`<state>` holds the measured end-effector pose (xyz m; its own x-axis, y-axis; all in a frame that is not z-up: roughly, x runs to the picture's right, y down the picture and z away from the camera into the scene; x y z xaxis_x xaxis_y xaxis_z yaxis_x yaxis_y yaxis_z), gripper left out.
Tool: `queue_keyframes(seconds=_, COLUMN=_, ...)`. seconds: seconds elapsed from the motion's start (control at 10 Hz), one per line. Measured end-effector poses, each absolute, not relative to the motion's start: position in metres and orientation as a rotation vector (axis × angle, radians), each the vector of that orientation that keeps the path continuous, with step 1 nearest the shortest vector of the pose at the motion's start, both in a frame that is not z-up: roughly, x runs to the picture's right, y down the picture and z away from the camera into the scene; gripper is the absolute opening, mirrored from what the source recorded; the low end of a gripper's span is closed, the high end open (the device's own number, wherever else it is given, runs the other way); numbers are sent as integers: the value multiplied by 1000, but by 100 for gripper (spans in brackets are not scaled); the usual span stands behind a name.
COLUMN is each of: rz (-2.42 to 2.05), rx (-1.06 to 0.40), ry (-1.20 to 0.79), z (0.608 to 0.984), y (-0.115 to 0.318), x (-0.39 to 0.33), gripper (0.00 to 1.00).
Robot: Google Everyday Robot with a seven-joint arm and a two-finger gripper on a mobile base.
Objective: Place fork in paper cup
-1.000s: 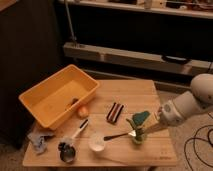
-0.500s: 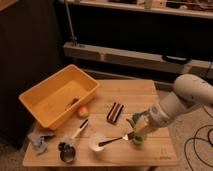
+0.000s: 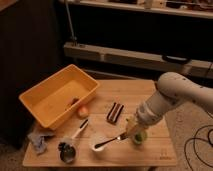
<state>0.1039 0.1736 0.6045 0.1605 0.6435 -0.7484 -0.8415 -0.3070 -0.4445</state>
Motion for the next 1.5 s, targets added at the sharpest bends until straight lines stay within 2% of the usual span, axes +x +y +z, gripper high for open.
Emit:
queue_keyframes(seconds=1.0, rz=1443, rx=-1080, ry=292, z=627, y=177, x=59, gripper=0)
queue_keyframes(seconds=1.1, rz=1438, rx=-1067, ry=295, z=627, y=178, x=56, gripper=4)
queue_keyframes(seconds=1.4, rz=1431, rx=-966, ry=318, z=627, y=179, x=53, gripper=31)
queue_keyframes(seconds=1.5, rz=1435, rx=-919, ry=325, z=626, y=180, x=53, gripper=43)
